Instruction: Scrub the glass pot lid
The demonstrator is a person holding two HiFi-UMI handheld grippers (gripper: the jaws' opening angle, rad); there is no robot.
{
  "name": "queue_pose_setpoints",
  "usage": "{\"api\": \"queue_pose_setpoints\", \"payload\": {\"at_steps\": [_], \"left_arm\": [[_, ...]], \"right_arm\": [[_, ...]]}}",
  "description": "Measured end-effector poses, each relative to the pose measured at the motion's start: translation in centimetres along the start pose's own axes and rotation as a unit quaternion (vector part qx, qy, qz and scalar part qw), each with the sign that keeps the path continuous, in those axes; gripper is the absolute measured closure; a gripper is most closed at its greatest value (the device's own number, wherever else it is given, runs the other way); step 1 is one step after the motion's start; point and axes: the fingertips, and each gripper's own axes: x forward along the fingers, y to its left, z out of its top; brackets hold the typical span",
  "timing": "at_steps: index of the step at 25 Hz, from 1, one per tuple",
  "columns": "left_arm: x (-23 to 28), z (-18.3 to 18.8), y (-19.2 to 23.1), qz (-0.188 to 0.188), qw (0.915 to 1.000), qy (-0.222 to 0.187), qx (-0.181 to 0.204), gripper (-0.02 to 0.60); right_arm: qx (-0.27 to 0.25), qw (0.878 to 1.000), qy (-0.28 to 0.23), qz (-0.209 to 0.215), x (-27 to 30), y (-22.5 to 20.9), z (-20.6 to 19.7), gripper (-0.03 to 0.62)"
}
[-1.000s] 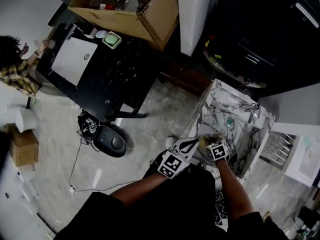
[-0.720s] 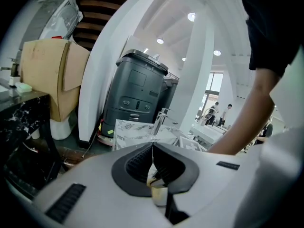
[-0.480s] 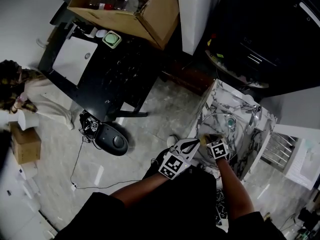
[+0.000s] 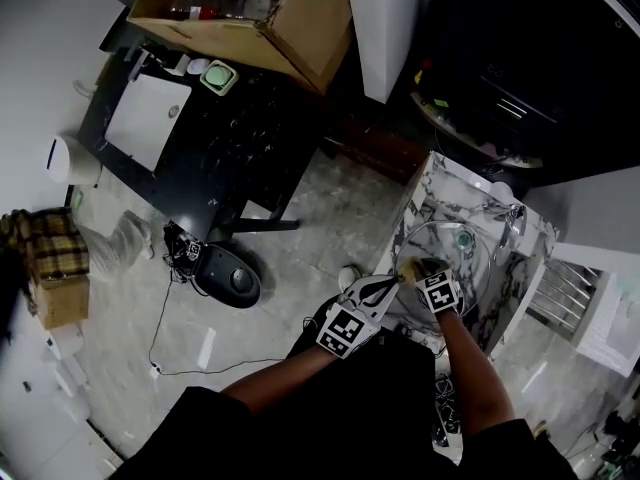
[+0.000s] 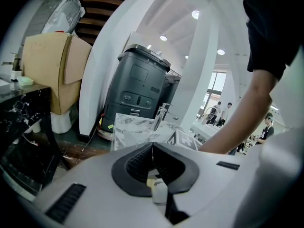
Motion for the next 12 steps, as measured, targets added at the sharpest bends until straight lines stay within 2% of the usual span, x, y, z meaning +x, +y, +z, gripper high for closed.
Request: {"api": "queue_pose_setpoints", "payload": {"at_steps": [6, 12], "left_arm": [[0.1, 0.3, 0.1, 0.003, 0.9999, 0.0, -0.01, 0.565], [0.7, 0.7, -0.1, 0.005, 0.9999, -0.002, -0.016, 0.565]], "right_arm": [[0.027, 1.0, -0.012, -0.006, 0.0, -1.0, 0.6, 0.533], [0.018, 1.0, -0.016, -0.007, 0.2, -1.9, 1.2, 0.533]]}}
